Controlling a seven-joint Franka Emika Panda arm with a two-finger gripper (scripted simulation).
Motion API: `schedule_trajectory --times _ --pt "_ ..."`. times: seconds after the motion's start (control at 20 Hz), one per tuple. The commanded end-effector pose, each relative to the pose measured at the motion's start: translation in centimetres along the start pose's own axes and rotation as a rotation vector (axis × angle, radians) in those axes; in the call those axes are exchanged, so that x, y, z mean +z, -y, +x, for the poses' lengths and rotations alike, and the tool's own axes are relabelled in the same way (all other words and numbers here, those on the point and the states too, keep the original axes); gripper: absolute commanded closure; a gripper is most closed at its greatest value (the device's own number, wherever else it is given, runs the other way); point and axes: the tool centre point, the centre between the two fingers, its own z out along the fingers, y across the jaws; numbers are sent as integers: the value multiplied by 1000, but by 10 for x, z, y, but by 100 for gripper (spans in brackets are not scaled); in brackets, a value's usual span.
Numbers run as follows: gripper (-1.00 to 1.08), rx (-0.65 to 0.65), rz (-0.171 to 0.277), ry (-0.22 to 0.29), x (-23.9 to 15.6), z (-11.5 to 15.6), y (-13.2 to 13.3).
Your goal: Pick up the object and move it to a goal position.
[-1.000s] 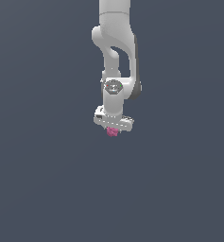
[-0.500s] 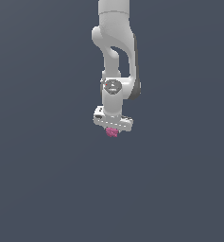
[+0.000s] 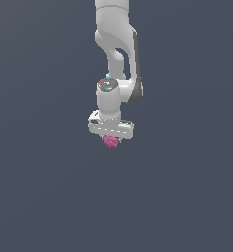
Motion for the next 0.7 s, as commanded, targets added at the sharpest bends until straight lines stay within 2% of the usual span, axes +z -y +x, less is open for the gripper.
schedule_trajectory --times 0.0,0.65 --pt "108 -10 18 -48 -11 20 -6" --pt "108 -67 131 -313 -89 119 -38"
